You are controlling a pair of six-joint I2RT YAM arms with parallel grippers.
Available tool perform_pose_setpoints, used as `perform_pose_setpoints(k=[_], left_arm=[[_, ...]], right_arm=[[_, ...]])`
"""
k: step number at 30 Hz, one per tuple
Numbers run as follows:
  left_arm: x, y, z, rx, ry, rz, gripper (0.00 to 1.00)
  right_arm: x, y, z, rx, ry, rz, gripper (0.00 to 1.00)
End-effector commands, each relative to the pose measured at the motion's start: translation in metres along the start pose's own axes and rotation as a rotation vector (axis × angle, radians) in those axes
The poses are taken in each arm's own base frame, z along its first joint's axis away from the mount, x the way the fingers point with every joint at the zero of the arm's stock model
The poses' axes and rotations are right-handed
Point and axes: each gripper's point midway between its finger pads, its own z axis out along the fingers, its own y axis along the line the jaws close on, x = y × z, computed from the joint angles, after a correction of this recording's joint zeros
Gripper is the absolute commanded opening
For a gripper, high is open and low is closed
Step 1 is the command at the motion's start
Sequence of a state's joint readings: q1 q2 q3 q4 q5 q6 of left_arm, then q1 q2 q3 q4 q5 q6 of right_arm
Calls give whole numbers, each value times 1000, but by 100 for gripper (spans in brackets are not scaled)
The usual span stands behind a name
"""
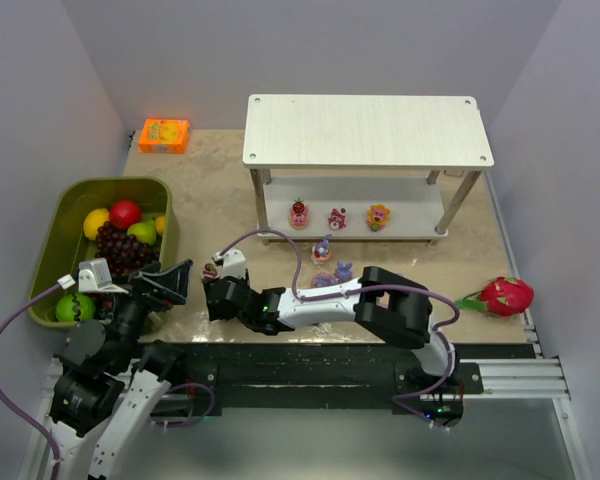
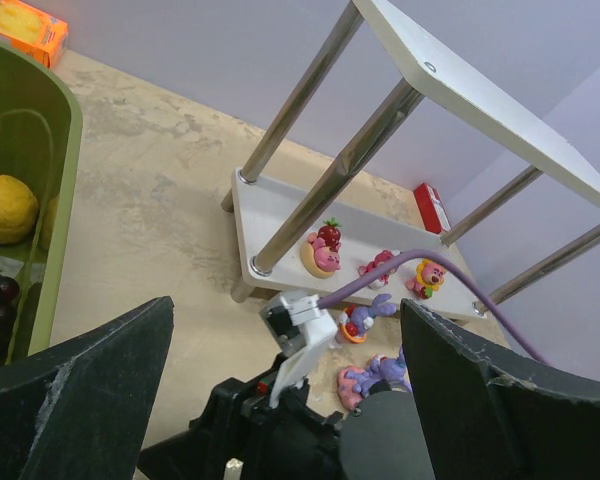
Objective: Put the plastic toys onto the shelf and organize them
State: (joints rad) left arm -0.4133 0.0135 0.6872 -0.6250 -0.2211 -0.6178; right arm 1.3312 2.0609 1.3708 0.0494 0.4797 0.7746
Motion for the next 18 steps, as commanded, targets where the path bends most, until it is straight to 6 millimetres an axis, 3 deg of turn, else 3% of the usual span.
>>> perform_pose_setpoints(k=[1, 6, 8, 13, 18], left_arm=[[-9, -2, -5, 11, -38, -18, 100], [-8, -2, -5, 12, -36, -16, 99], [-8, -2, -5, 10, -35, -16, 99], [-7, -2, -4, 9, -32, -13, 99], [-7, -2, -4, 6, -30, -14, 100]], right_arm=[[-17, 31, 11, -71, -44, 86, 50], [-6, 22, 30, -76, -44, 104, 42], [-11, 15, 38, -79, -56, 122, 39], [-13, -9, 60, -80, -56, 152, 36], [-12, -37, 71, -18, -52, 180, 34]])
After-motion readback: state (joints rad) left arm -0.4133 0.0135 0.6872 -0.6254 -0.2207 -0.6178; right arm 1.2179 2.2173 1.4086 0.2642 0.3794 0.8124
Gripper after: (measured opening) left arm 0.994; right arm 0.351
